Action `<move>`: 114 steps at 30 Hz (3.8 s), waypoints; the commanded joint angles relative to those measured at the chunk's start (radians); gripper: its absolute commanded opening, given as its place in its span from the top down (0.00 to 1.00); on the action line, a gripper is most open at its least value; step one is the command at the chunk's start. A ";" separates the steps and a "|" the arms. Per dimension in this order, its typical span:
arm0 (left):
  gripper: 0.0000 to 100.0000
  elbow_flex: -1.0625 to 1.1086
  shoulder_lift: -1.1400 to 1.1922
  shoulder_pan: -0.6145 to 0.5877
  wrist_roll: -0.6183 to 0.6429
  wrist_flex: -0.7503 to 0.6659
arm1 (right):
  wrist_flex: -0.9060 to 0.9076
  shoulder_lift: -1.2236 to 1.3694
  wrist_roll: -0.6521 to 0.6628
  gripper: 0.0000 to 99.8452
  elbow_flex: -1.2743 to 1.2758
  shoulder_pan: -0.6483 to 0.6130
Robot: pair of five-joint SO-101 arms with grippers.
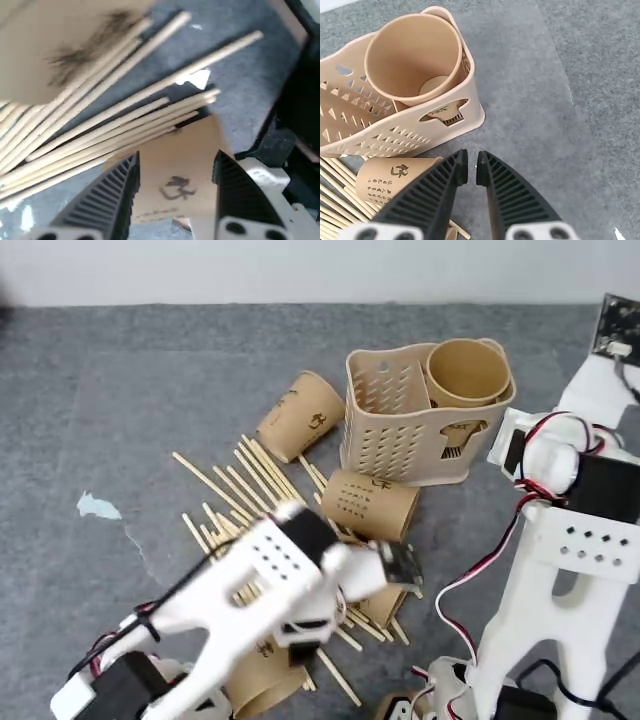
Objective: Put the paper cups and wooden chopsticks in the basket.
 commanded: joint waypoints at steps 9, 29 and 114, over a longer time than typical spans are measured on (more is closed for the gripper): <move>0.77 0.124 -0.014 0.098 -0.008 0.025 | -0.022 -0.016 -0.002 0.95 -0.009 -0.007; 0.77 -0.070 -0.003 -0.336 -0.218 0.020 | -0.041 -0.016 -0.002 0.95 -0.009 -0.005; 0.99 -0.024 -0.011 0.029 0.006 -0.060 | -0.217 -0.015 -0.002 0.96 0.003 0.001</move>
